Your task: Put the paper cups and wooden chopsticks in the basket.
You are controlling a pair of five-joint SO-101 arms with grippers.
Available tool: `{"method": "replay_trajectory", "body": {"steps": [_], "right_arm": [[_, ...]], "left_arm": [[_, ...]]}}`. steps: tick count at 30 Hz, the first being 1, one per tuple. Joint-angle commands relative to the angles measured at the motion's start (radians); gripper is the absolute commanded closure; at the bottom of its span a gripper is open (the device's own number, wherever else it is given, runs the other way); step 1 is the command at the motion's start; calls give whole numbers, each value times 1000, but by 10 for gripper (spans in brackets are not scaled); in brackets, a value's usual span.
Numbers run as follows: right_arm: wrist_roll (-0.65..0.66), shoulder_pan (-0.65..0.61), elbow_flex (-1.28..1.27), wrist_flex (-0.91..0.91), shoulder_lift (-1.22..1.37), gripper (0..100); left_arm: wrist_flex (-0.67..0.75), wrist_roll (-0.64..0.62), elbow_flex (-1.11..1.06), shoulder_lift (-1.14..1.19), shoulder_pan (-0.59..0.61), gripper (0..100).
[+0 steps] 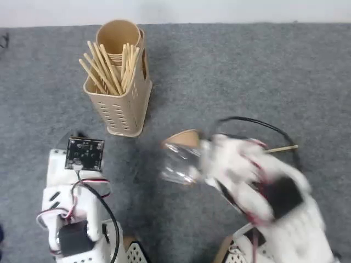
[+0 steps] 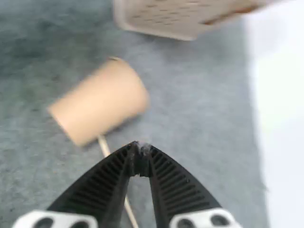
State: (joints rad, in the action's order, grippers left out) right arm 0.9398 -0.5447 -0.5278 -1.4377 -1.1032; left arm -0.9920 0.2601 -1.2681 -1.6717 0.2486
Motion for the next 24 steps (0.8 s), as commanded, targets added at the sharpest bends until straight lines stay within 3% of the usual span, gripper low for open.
{"method": "replay_trajectory", "body": {"steps": [1, 5, 9, 16, 19, 24], "right_arm": [[3, 177, -12, -13, -182, 991], [2, 352, -193, 16, -334, 991], [-2, 438, -423, 53, -503, 991], [-161, 447, -721, 107, -722, 990], [-167, 444, -776, 120, -697, 987], [-244, 450, -819, 177, -694, 986]], "left_arm": [[-17, -101, 156, 163, -195, 912], [-68, -143, 358, 436, -293, 912], [-186, -138, 584, 678, -354, 912], [-370, 161, 766, 996, -466, 913], [-442, 201, 788, 1091, -517, 913], [-433, 270, 788, 1165, -600, 908]]}}
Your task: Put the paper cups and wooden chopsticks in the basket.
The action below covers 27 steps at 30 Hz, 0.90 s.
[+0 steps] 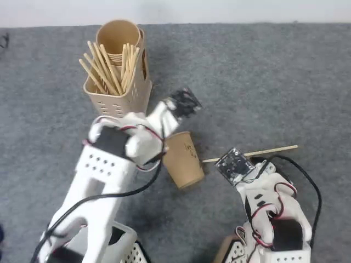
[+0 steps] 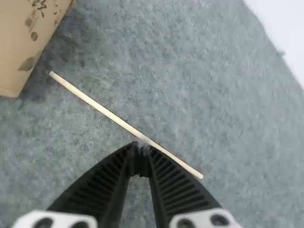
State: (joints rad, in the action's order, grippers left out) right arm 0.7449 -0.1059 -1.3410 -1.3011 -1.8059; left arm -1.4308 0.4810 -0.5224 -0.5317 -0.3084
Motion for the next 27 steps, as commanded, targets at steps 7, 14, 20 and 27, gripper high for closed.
{"method": "replay_trajectory", "body": {"steps": [7, 14, 20, 27], "right_arm": [[-75, 56, -97, 105, 8, 986], [-204, 394, -109, 277, 7, 986], [-221, 398, -110, 291, 7, 986], [-219, 398, -167, 360, 7, 986]], "left_arm": [[190, 74, 39, 155, 6, 810], [269, 74, 44, 344, 37, 793], [267, 75, 108, 457, 35, 793], [78, 181, 162, 549, -71, 793]]}}
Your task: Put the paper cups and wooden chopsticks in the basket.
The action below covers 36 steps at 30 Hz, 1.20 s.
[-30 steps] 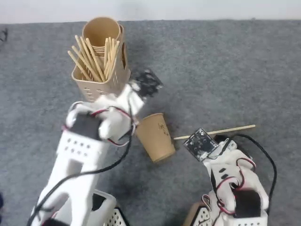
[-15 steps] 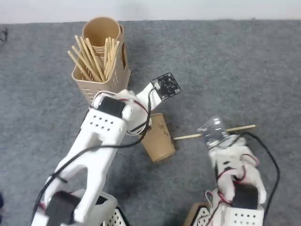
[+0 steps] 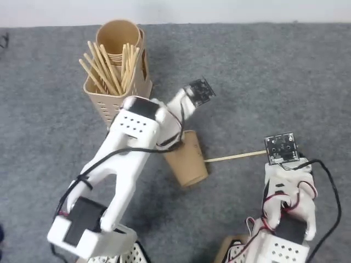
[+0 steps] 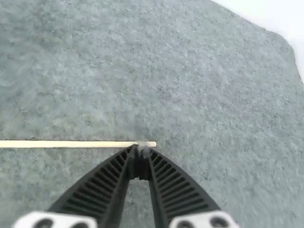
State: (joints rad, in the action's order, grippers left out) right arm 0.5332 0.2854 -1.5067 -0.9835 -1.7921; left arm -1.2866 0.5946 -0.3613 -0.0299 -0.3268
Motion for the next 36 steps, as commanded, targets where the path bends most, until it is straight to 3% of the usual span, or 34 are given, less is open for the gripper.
{"method": "replay_trajectory", "body": {"steps": [1, 6, 13, 20, 25, 31, 36], "right_arm": [[-8, 7, -6, 47, -7, 986], [-8, 7, -8, 42, -7, 986], [-8, 5, -8, 39, -7, 986], [-8, -33, -21, 38, -5, 986], [-8, -31, -25, 38, -5, 986], [-8, -31, -23, 38, -5, 986], [-8, -31, -23, 38, -5, 986]], "left_arm": [[-74, 91, 1, 58, -61, 793], [-81, 186, 2, 140, -66, 793], [-89, 189, 22, 242, -84, 799], [-216, 287, 97, 298, -120, 949], [-293, 287, 166, 308, -112, 977], [-410, 267, 294, 198, -110, 978], [-364, 66, 430, 23, -51, 978]]}}
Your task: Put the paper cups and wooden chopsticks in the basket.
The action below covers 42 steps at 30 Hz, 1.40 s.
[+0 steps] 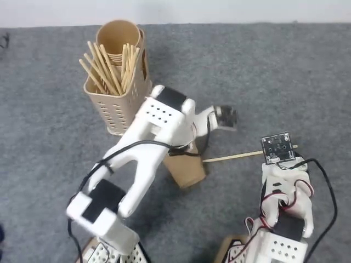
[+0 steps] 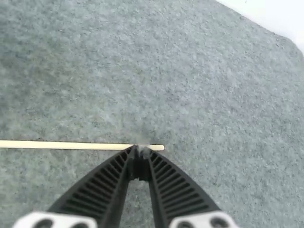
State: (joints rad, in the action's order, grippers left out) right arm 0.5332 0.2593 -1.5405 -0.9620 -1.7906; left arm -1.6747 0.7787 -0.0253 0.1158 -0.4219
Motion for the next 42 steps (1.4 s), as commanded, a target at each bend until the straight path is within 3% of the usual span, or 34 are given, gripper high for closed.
{"method": "replay_trajectory", "body": {"steps": [1, 6, 11, 16, 19, 27, 37, 42], "right_arm": [[-8, -5, 11, 16, -7, 986], [-9, -5, 9, 16, -7, 986], [-17, -35, 25, -28, -7, 990], [63, -369, 157, -213, 1, 990], [153, -486, 224, -285, 2, 990], [239, -750, 313, -420, 15, 990], [264, -883, 410, -340, 395, 990], [262, -954, 404, -302, 438, 990]], "left_arm": [[48, -169, 117, -150, 74, 978], [216, -333, 102, -183, 199, 989], [371, -336, -7, -28, 238, 989], [450, -285, -10, 157, 247, 989], [454, -285, -12, 206, 247, 989], [463, -247, -13, 236, 239, 989], [502, -239, -12, 310, 229, 989], [499, -241, -15, 313, 199, 989]]}}
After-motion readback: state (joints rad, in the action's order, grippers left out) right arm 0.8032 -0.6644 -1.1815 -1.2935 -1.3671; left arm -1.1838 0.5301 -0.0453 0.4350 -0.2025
